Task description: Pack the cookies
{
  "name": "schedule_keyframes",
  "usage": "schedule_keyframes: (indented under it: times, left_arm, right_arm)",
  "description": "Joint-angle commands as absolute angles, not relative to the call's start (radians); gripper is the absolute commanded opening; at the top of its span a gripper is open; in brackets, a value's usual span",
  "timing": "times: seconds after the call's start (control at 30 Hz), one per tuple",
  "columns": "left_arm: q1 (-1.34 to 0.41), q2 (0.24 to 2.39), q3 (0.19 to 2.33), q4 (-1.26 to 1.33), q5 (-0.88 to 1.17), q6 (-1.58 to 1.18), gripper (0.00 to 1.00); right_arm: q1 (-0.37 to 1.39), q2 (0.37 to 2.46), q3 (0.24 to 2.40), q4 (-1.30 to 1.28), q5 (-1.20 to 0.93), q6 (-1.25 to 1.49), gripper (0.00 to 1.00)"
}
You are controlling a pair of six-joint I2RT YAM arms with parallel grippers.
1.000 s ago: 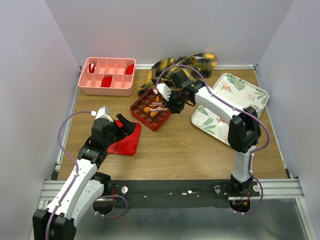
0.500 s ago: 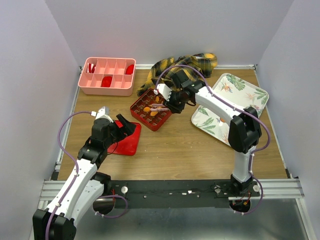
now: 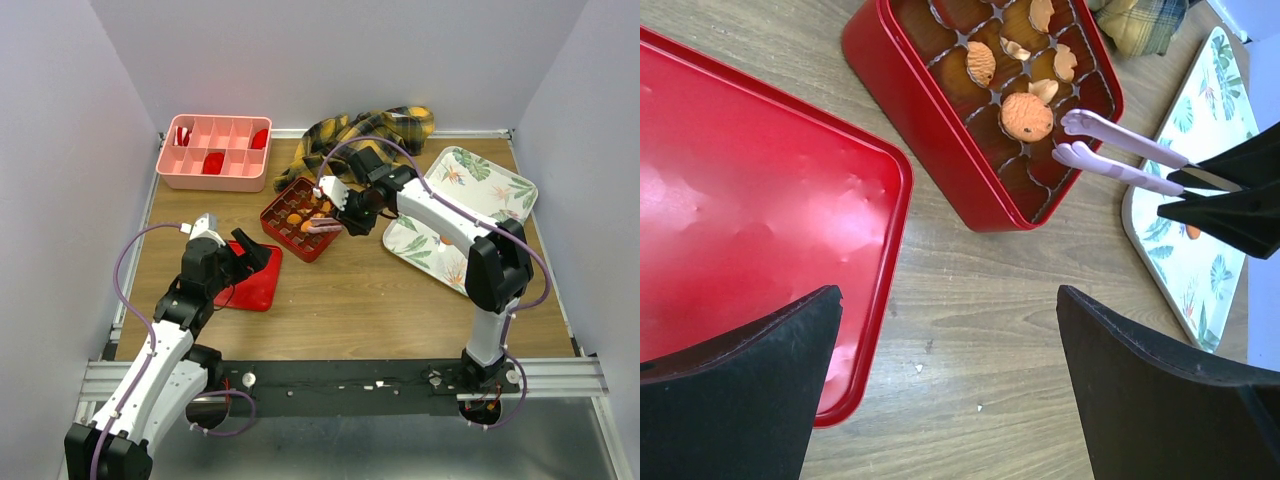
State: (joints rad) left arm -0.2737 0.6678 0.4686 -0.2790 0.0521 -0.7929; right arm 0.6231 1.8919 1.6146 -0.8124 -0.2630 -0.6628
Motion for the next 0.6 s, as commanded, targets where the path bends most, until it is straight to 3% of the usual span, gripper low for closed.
schedule_keyframes:
  times: [0.0,0.57]
  left_arm:
    - [-0.264,0.647,0.460,-0.290,0.026,-0.782,0.99]
    - [-0.262,0.635,0.459,-0.293,0.025,-0.785,0.99]
  right_arm:
    - [0.634,1.864,1.585,-0.818,-0.239,-0.647,0.38]
    - [0.634,1.901,1.643,-0.770,-0.150,-0.722,0.41]
